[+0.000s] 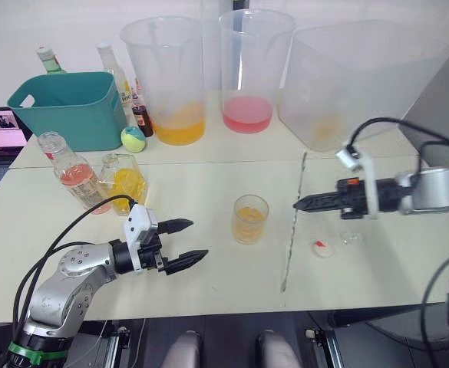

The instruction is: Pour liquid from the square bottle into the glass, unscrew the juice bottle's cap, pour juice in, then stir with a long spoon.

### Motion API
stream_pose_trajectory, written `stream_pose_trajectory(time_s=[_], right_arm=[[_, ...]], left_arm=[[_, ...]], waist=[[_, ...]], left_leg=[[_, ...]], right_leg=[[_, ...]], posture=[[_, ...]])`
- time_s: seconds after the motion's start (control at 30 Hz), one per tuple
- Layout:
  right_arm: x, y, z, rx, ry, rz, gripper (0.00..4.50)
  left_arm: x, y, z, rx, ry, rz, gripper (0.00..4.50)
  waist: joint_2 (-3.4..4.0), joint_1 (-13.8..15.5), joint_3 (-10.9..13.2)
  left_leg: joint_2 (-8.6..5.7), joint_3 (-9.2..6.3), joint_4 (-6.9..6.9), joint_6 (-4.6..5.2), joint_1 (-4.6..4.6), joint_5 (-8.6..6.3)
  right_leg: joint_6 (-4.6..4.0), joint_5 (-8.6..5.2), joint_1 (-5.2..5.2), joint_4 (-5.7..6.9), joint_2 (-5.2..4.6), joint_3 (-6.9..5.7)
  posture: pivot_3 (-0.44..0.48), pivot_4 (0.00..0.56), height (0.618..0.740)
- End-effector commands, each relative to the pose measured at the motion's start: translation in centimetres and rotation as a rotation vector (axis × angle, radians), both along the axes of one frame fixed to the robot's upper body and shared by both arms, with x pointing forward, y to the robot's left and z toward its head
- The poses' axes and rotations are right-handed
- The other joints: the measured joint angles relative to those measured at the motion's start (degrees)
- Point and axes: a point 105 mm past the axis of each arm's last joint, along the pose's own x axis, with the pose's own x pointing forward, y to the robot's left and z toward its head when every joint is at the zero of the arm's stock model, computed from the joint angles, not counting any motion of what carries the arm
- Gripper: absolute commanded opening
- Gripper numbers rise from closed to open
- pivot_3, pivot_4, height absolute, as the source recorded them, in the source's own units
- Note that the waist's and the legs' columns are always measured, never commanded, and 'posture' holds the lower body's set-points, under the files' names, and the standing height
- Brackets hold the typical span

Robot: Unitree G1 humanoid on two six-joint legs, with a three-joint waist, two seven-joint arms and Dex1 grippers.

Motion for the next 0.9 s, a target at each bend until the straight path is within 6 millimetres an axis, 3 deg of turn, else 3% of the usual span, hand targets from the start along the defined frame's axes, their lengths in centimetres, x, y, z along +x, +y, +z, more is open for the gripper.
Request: stream_pose_trajectory(time_s=[0.03, 0.27, 0.43, 0.53, 0.6, 0.77, 0.87, 0.9], right_arm=[[1.4, -0.5, -1.2, -0.059, 0.035, -0.082, 0.00], [3.7, -1.0, -4.5, -0.108, 0.122, -0.238, 0.00], [4.3, -1.8, -6.8, -0.130, 0.163, -0.319, 0.00], [4.1, -1.9, -7.5, -0.112, 0.168, -0.334, 0.96], [3.7, -1.9, -6.6, -0.079, 0.140, -0.328, 1.62], [2.1, -2.6, -3.0, -0.007, -0.027, -0.285, 3.37], [-0.9, -3.4, 0.5, -0.017, -0.212, -0.193, 4.39], [-2.1, -3.5, 1.4, -0.035, -0.271, -0.157, 4.46]], left_arm=[[-0.3, 0.0, 0.8, -0.003, -0.039, -0.019, 4.47], [-1.0, 0.2, 2.5, -0.032, -0.137, -0.043, 4.47], [-1.7, 2.2, 2.7, 0.015, -0.191, -0.047, 4.47], [-1.8, 3.4, 2.6, 0.039, -0.200, -0.029, 4.50], [-1.8, 4.2, 2.7, 0.052, -0.212, -0.005, 4.50], [-2.7, 6.5, 2.7, 0.072, -0.202, 0.050, 4.50], [-3.8, 8.4, 2.6, 0.099, -0.189, 0.088, 4.50], [-4.1, 9.0, 2.5, 0.110, -0.183, 0.094, 4.50]], waist=[[0.00, 0.16, 0.00], [0.00, 0.20, 0.00], [0.02, 0.00, -0.01], [0.02, -0.10, -0.02], [0.02, -0.05, -0.02], [0.03, 0.25, -0.01], [0.13, 0.16, 0.05], [0.16, 0.12, 0.06]], left_leg=[[-0.01, 0.00, 0.00, 0.00, 0.00, 0.00], [-0.04, -0.03, 0.03, 0.00, -0.07, 0.00], [-0.04, -0.03, 0.02, 0.00, -0.11, 0.00], [-0.03, -0.02, 0.02, 0.00, -0.07, 0.00], [-0.02, -0.03, 0.02, 0.00, 0.03, 0.00], [-0.04, -0.05, 0.03, 0.00, 0.03, 0.00], [-0.03, -0.05, 0.00, 0.04, -0.07, -0.02], [-0.02, -0.05, 0.00, 0.08, -0.12, -0.05]], right_leg=[[0.00, 0.00, 0.00, 0.02, 0.00, 0.00], [0.02, 0.02, -0.03, 0.00, -0.02, -0.01], [0.00, 0.02, -0.11, 0.04, -0.02, -0.01], [0.00, 0.03, -0.10, 0.05, -0.01, -0.01], [0.00, 0.03, 0.03, 0.03, 0.01, -0.01], [0.01, 0.03, 0.06, 0.02, 0.00, -0.02], [0.00, 0.02, -0.06, 0.01, -0.01, -0.02], [0.00, 0.02, -0.11, 0.00, -0.01, -0.02]], posture=[[0.000, 0.150, 0.738], [0.000, 0.150, 0.738], [0.000, 0.150, 0.738], [0.000, 0.150, 0.738], [0.000, 0.150, 0.738], [0.000, 0.150, 0.738], [0.000, 0.150, 0.738], [0.000, 0.150, 0.738]])
